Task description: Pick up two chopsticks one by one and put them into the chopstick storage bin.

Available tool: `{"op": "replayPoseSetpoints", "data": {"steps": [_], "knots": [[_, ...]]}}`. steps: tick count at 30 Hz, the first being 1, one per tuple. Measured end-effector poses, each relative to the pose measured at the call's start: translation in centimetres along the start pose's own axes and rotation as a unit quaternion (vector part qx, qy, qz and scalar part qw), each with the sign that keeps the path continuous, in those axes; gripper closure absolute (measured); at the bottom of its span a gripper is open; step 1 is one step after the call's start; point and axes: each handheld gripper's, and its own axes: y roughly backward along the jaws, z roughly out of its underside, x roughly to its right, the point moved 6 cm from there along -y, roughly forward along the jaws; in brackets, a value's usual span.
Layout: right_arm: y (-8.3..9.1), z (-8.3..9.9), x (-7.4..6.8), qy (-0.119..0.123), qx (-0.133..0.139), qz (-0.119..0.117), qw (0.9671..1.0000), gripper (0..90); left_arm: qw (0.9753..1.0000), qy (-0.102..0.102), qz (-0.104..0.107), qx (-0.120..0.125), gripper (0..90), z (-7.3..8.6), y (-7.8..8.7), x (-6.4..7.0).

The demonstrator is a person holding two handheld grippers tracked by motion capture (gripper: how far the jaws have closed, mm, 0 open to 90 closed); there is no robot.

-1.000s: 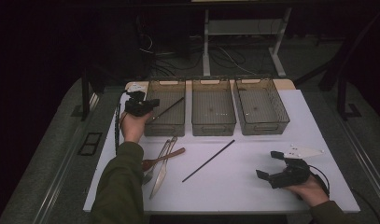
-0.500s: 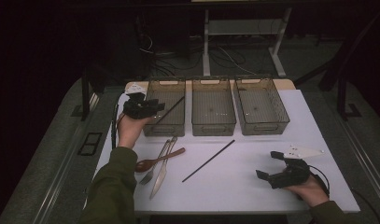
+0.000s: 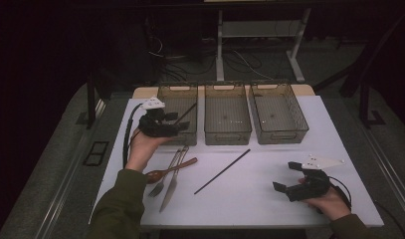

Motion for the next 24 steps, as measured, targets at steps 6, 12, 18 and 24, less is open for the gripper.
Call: {"op": "replayPoseSetpoints", "data": {"steps": [6, 12, 18, 24], "knots": [[0.3, -0.1, 0.1, 0.002, 0.003, -0.004, 1.0, 0.3, 0.9997, -0.016, 0.013, -0.009, 23.4, 0.9, -0.7, 2.4], [0.3, -0.5, 0.1, 0.005, 0.003, -0.007, 1.0, 0.2, 0.9989, -0.028, 0.031, -0.02, 14.3, 1.8, -1.8, 4.9], [-0.2, -0.7, -0.2, 0.02, -0.002, -0.007, 0.9998, 0.3, 0.9985, -0.031, 0.042, -0.015, 12.4, 3.0, -2.7, 7.0], [0.0, -0.4, -0.2, 0.02, -0.001, -0.004, 0.9998, 0.3, 0.9976, -0.044, 0.05, -0.021, 13.3, 3.8, -3.5, 8.8]]}}
